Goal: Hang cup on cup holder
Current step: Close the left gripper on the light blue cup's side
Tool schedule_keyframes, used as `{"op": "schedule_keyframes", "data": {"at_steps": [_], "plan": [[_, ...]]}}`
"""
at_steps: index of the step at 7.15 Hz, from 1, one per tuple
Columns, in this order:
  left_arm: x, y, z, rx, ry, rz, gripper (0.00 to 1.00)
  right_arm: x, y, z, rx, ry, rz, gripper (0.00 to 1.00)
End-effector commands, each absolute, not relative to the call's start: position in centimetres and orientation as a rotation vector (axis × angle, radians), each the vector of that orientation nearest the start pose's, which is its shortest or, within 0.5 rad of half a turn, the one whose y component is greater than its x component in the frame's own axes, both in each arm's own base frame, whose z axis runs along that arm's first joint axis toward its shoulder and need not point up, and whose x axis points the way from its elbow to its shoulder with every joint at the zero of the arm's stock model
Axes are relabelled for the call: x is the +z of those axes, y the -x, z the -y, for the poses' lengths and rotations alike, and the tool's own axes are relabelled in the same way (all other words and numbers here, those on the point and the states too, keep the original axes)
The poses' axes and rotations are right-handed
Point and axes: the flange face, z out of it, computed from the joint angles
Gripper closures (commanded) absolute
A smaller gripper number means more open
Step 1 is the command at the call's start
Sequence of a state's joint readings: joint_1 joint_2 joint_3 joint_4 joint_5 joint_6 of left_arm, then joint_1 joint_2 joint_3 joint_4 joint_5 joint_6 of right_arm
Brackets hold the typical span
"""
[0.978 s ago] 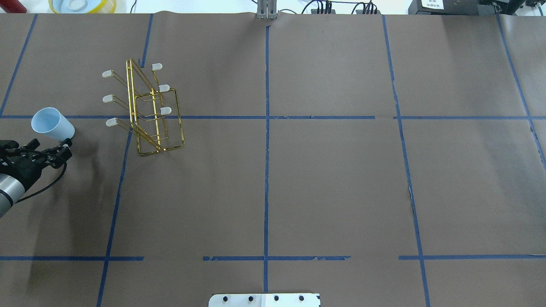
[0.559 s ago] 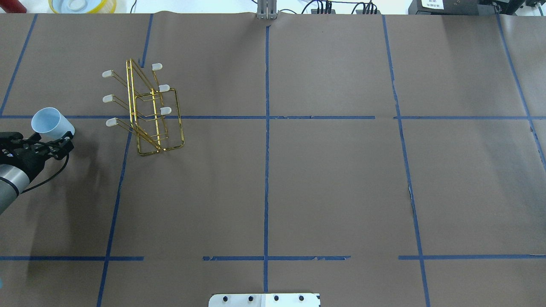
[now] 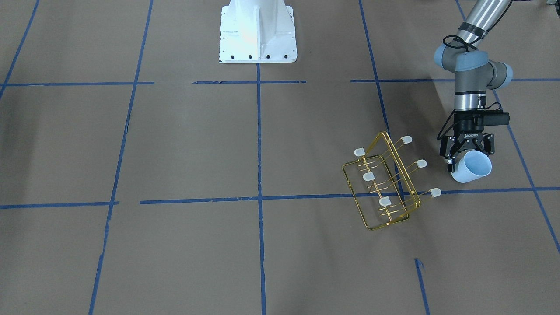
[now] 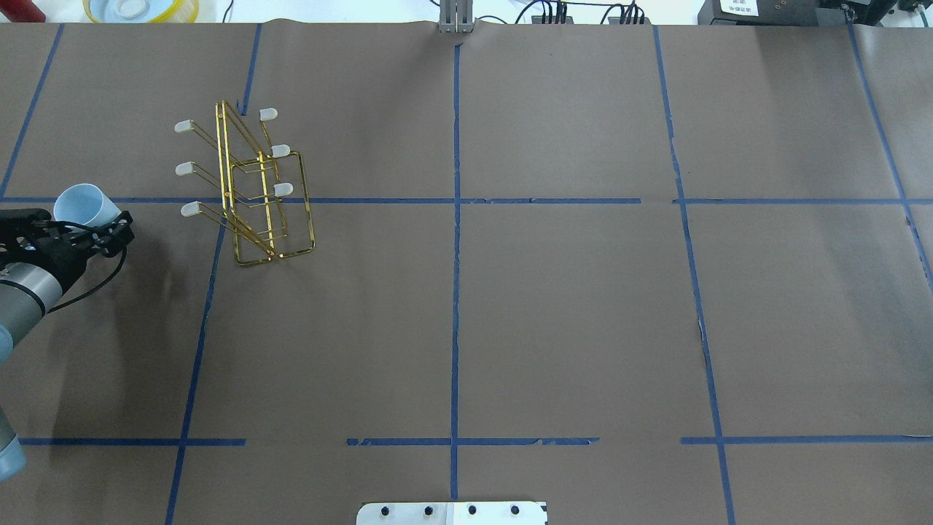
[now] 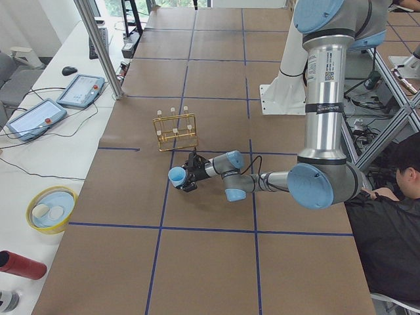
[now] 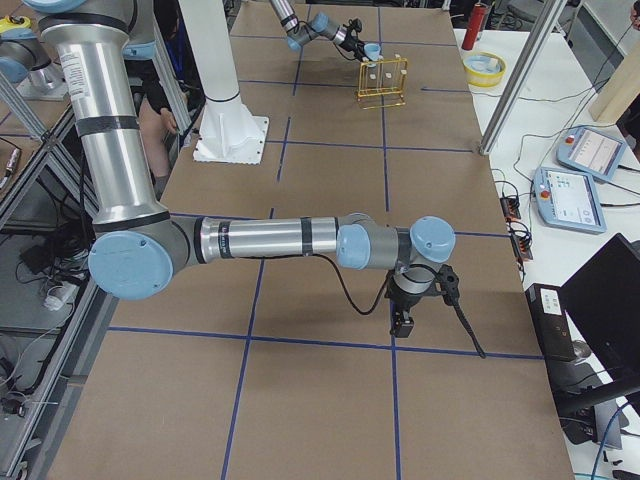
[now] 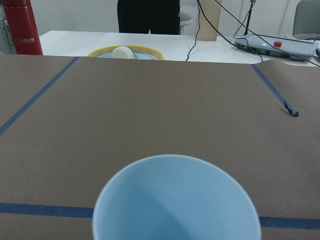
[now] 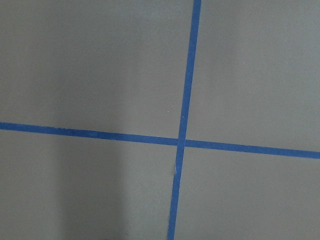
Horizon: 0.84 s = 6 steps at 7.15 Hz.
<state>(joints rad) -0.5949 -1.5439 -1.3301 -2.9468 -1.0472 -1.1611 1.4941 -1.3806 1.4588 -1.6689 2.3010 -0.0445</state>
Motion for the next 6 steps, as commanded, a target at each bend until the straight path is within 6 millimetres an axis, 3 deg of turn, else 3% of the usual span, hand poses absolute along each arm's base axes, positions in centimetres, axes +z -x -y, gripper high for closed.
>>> {"op": "schedule_keyframes", "data": {"at_steps": [1, 4, 5, 6], "plan": [[64.43, -30.46, 43.64, -0.456, -0.928, -0.722, 0.0, 62.54, -2.3, 57.3, -0.108, 0.031, 0.73, 0.0], [64.69, -30.74, 43.81, -0.45, -0.918, -0.723, 0.02, 62.54, -2.3, 57.3, -0.108, 0.031, 0.73, 0.0], [64.71, -30.81, 43.77, -0.447, -0.911, -0.728, 0.07, 62.54, -2.3, 57.3, -0.108, 0.031, 0.73, 0.0], [64.71, -30.81, 43.77, -0.447, -0.911, -0.728, 0.18, 62.54, -2.3, 57.3, -0.108, 0.031, 0.73, 0.0]]}}
